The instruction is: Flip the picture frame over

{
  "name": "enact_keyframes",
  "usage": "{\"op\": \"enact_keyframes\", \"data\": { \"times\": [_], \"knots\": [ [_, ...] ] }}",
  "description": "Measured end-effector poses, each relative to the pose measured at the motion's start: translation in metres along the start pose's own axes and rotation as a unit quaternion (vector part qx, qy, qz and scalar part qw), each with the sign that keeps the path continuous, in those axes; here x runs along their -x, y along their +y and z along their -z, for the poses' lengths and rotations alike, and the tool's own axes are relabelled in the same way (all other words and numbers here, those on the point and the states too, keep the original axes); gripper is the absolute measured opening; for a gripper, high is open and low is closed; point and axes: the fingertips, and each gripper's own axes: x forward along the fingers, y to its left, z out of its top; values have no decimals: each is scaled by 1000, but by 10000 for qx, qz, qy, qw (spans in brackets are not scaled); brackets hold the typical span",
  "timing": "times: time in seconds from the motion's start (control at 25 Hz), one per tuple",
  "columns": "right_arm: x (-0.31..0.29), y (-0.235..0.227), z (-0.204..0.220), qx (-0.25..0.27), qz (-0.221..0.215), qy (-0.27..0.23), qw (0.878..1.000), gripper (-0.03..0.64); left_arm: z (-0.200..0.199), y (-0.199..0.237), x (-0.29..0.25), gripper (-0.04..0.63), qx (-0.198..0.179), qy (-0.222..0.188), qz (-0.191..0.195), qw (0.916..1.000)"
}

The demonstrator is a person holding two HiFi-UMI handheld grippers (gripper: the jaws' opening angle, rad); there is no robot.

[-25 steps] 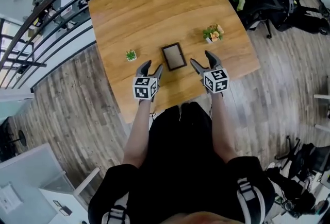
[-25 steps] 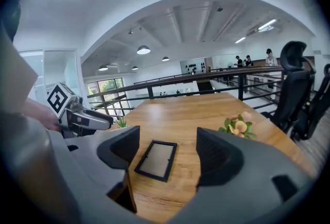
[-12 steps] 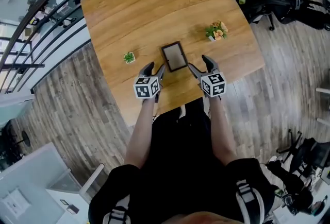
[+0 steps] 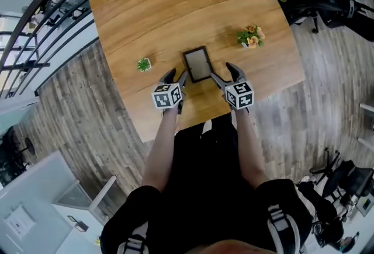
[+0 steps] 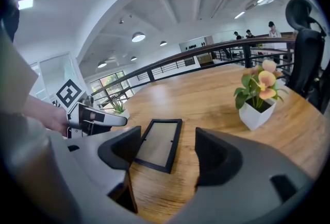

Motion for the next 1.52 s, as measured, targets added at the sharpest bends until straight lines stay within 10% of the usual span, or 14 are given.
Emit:
{"op": "enact_keyframes", "data": {
  "times": [1.52],
  "knots": [
    [-32, -35, 23, -415, -437, 586, 9965, 290, 21, 19, -69, 169, 372, 514, -753, 9951]
  ]
}}
